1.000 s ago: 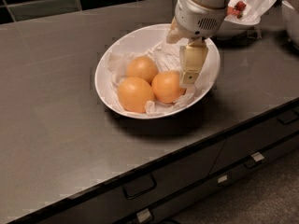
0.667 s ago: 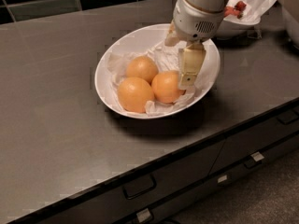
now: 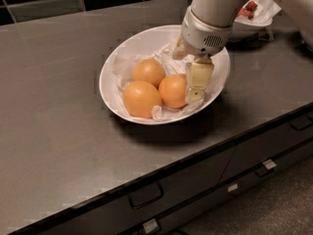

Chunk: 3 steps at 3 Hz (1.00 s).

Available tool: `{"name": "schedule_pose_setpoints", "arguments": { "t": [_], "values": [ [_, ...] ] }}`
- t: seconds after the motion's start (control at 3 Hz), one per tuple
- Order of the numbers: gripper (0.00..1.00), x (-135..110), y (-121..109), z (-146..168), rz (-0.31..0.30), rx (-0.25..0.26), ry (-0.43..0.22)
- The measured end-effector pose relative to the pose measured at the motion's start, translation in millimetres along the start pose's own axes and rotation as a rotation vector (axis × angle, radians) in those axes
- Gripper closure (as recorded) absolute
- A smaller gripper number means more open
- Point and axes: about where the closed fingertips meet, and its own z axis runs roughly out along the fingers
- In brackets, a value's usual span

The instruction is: Pick orange from white bowl

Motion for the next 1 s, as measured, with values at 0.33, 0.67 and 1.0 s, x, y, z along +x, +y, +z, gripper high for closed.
{"name": "schedule_pose_setpoints", "arguments": {
  "t": [0.33,0.67,1.0],
  "values": [
    [0.26,-0.6,0.5,7.2,-0.003,-0.014,-0.007],
    [0.26,-2.8,-1.2,14.9,-0.012,-0.029,-0.013],
    [0.26,-3.7,-2.1,17.5,-0.015,-0.035,-0.015]
  ]
}}
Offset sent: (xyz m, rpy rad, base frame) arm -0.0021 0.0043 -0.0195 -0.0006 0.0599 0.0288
